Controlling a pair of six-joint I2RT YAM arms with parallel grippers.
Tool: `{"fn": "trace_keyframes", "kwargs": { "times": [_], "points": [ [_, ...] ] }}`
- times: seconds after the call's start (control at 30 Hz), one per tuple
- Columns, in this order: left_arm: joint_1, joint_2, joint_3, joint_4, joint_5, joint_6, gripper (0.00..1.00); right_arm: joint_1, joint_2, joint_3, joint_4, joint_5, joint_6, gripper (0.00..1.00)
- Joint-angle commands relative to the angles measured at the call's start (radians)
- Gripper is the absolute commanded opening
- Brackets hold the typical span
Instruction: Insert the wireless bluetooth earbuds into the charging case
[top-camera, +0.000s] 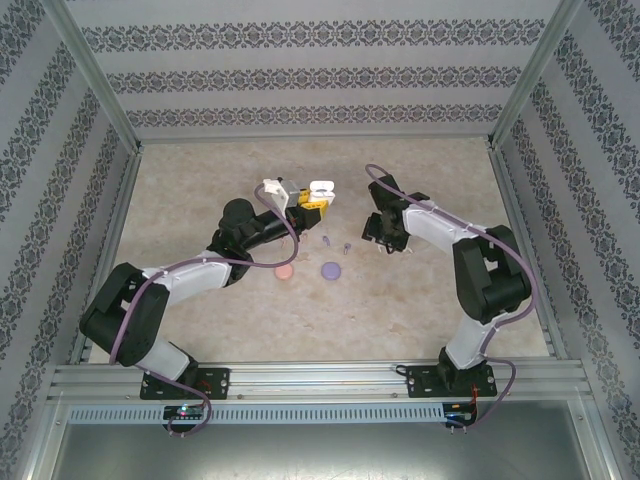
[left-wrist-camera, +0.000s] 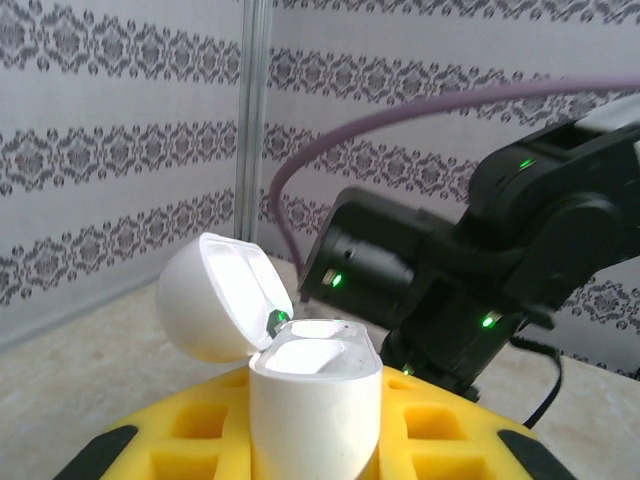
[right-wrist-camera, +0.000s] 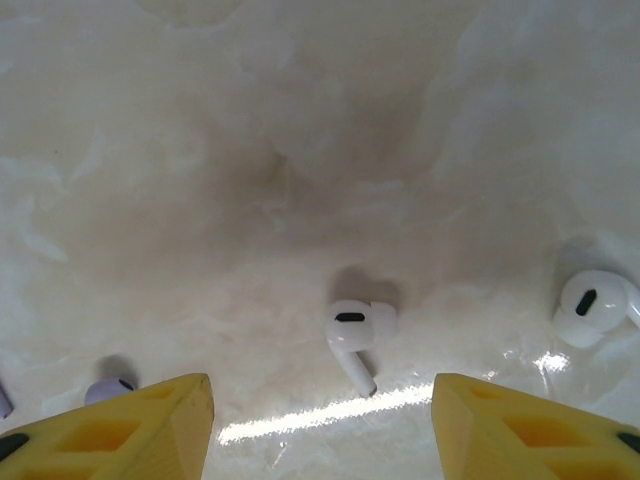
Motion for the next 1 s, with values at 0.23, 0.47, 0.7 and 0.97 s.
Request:
{"fn": "trace_keyframes", "kwargs": {
  "times": [0.23,0.47,0.7,0.97],
  "points": [
    [-0.005,-0.044,0.001,0.093,0.05,0.004,0.0,0.006,0.086,0.064,-0.054,0.052,-0.022,0.56],
    [-0.006,-0.056,0.002,0.08,0.064,0.004,0.0,-0.004,0.105,0.065,-0.049,0.054,-0.037,0.56],
    [-0.007,-0.055,-0.001,0.071,0.069,0.001,0.0,-0.01,0.118,0.061,-0.032,0.037,-0.048,0.5],
    [-0.01,-0.051,0.003,0.068,0.069,-0.002,0.0,-0.01,0.135,0.066,-0.024,0.035,-0.066,0.46]
  ]
}}
